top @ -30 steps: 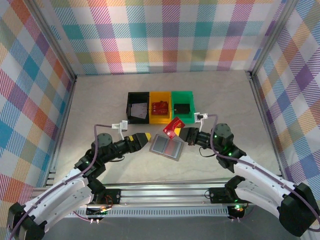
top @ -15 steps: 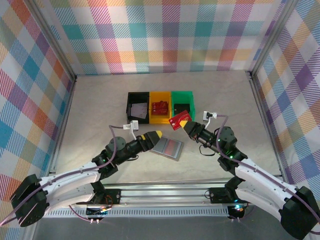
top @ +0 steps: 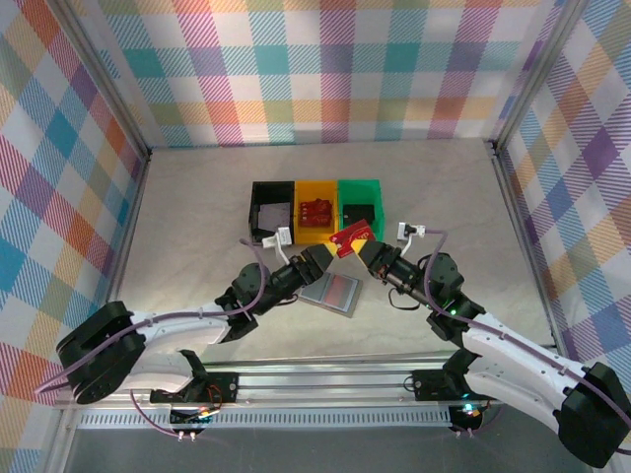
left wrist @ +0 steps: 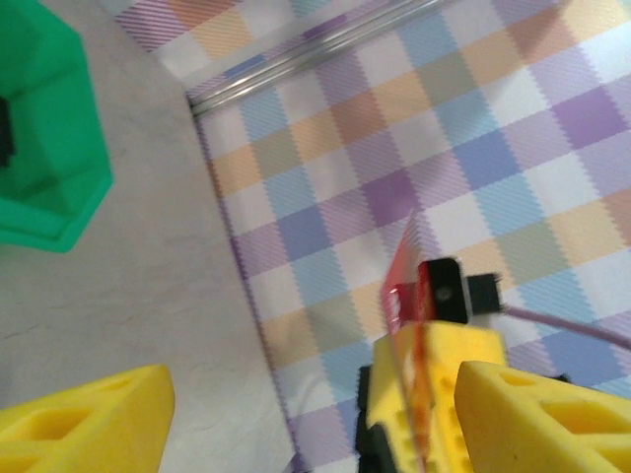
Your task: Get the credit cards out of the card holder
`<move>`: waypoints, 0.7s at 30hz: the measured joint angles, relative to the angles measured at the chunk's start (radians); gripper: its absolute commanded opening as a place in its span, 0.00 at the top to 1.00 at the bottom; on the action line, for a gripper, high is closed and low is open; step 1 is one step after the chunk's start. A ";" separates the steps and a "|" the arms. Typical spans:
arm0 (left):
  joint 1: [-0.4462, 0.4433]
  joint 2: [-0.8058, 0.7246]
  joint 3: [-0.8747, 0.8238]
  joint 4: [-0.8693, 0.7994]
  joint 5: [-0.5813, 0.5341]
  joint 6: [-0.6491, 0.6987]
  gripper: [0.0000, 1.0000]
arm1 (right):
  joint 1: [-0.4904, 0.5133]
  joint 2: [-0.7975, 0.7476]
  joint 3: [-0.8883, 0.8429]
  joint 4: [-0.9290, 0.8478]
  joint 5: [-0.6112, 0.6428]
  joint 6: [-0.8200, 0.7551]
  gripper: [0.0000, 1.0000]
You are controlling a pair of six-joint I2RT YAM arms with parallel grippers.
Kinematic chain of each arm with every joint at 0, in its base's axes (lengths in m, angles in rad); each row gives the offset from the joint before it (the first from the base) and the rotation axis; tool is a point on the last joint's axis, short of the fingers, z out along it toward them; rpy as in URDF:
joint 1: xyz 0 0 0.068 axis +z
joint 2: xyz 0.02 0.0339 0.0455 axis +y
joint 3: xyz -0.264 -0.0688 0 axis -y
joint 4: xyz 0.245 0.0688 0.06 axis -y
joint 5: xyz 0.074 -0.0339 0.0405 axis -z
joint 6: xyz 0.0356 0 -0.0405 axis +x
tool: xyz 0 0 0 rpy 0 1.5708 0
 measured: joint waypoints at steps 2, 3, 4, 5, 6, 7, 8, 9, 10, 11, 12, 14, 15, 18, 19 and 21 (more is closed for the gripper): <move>-0.001 0.032 0.003 0.052 0.000 -0.014 0.27 | 0.000 0.000 0.000 0.000 0.006 0.000 1.00; -0.001 0.048 0.003 0.076 0.000 -0.021 0.27 | 0.001 0.000 0.000 0.000 0.009 0.000 1.00; -0.001 0.059 0.003 0.094 0.000 -0.025 0.28 | 0.001 0.000 -0.001 0.000 0.012 0.000 1.00; -0.001 0.071 0.003 0.111 0.001 -0.033 0.31 | 0.001 0.000 -0.003 0.000 0.016 0.000 1.00; -0.001 0.079 0.003 0.121 0.002 -0.040 0.34 | 0.002 0.000 -0.005 -0.002 0.016 -0.001 1.00; -0.001 0.084 0.004 0.126 0.005 -0.045 0.37 | 0.002 0.002 -0.005 -0.004 0.016 -0.002 1.00; -0.002 0.090 0.006 0.130 0.011 -0.048 0.40 | 0.002 0.006 -0.005 -0.004 0.015 -0.005 1.00; -0.003 0.096 0.010 0.134 0.017 -0.051 0.43 | 0.003 0.012 -0.005 -0.003 0.013 -0.010 1.00; -0.005 0.103 0.013 0.142 0.024 -0.055 0.45 | 0.003 0.019 -0.005 -0.002 0.008 -0.016 1.00; -0.007 0.107 0.016 0.147 0.031 -0.060 0.47 | 0.003 0.028 -0.005 -0.003 -0.001 -0.021 1.00; -0.009 0.109 0.019 0.153 0.039 -0.063 0.50 | 0.004 0.037 -0.005 -0.005 -0.009 -0.026 1.00; -0.010 0.109 0.021 0.153 0.049 -0.068 0.53 | 0.005 0.046 -0.005 -0.011 -0.024 -0.042 1.00; -0.011 0.109 0.021 0.153 0.054 -0.067 0.53 | 0.005 0.047 -0.005 -0.014 -0.031 -0.050 1.00; -0.011 0.109 0.021 0.151 0.070 -0.069 0.59 | 0.005 0.045 -0.002 -0.022 -0.049 -0.077 1.00; -0.011 0.108 0.021 0.149 0.076 -0.069 0.59 | 0.005 0.045 -0.002 -0.024 -0.053 -0.085 1.00; -0.012 0.108 0.021 0.146 0.088 -0.068 0.60 | 0.005 0.043 -0.001 -0.025 -0.061 -0.097 1.00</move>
